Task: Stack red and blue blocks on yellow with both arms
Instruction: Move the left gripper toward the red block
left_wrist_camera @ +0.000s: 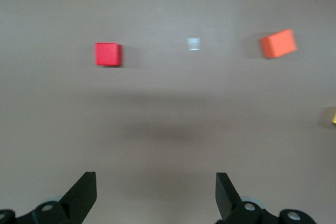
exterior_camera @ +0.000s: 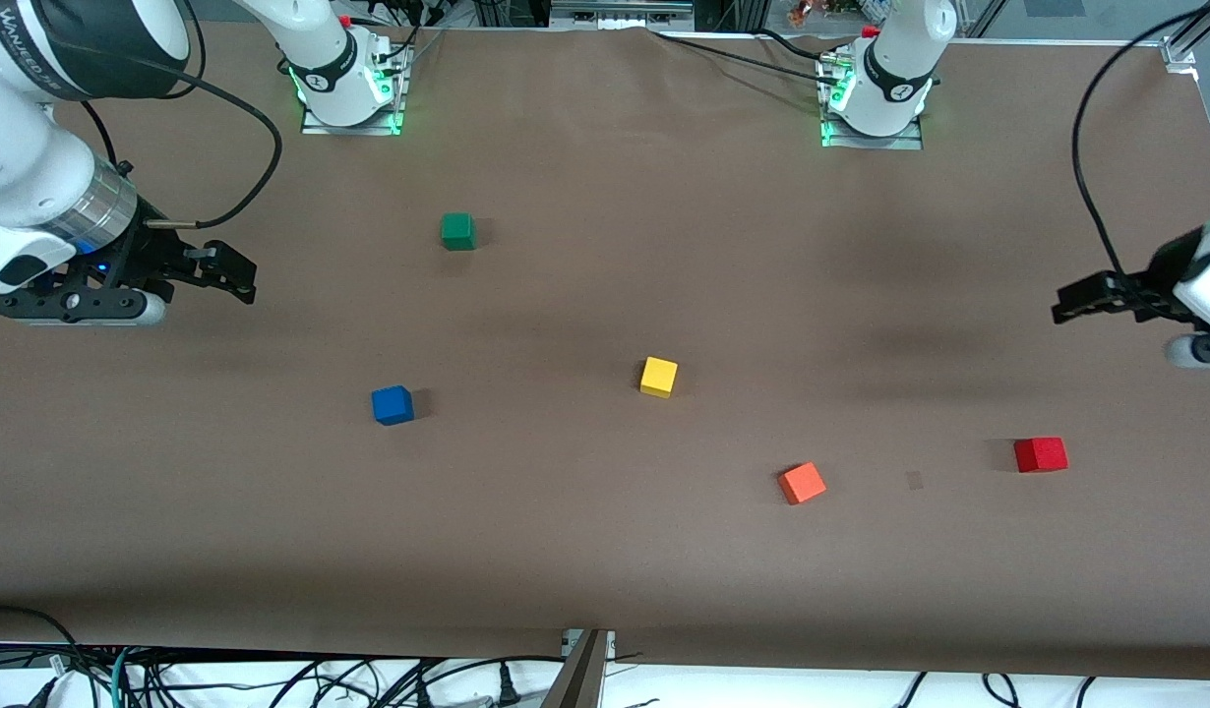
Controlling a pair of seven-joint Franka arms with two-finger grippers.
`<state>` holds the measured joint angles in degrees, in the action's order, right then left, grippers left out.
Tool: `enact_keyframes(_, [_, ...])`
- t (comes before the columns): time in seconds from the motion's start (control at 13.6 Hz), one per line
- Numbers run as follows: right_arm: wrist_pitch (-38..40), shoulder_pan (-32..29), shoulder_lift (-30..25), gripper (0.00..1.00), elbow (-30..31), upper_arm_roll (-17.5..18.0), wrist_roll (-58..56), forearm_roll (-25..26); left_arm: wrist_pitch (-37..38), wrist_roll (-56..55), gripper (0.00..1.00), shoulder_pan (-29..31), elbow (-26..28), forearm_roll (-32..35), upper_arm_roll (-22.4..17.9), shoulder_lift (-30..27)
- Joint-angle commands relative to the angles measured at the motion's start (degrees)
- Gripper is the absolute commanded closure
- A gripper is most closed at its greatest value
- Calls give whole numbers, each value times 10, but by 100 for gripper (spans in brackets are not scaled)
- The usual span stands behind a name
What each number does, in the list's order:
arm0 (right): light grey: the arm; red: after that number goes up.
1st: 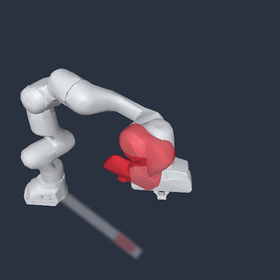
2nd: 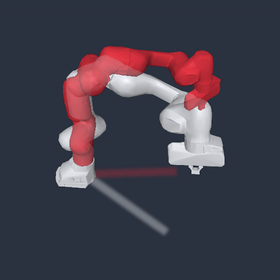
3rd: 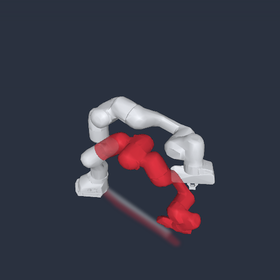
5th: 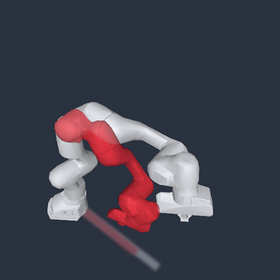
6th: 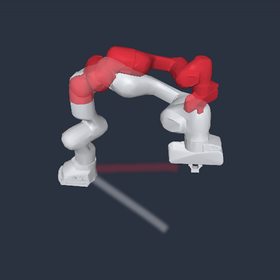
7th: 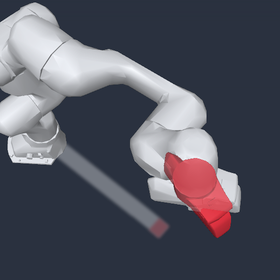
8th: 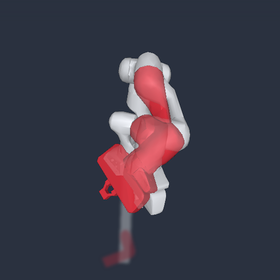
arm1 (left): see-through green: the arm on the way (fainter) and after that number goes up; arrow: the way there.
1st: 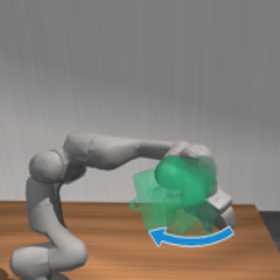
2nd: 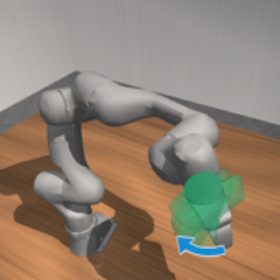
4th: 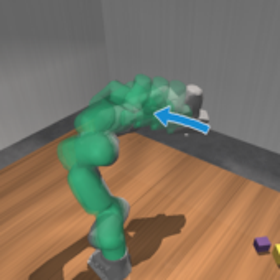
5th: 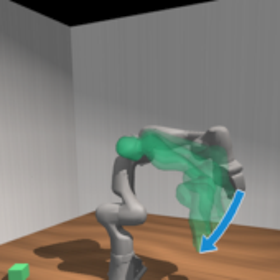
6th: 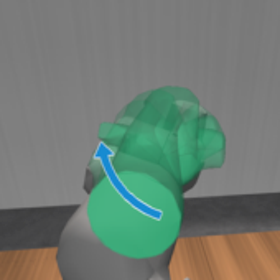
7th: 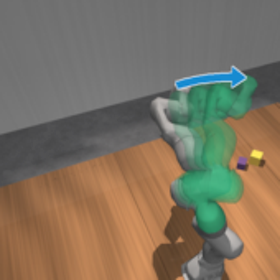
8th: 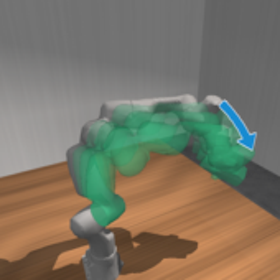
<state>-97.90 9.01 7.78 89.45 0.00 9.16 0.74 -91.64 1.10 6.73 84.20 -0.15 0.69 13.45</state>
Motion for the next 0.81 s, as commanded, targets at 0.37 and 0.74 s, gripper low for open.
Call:
enact_keyframes(0.37, [25, 0, 23, 0, -41, 1, -6, -4, -182, 25, 0, 46, -27, 35, 1, 191])
enact_keyframes(0.74, [25, 0, 23, 0, -40, 1, -6, -4, -315, 60, 0, 60, -3, 38, 5, 265])
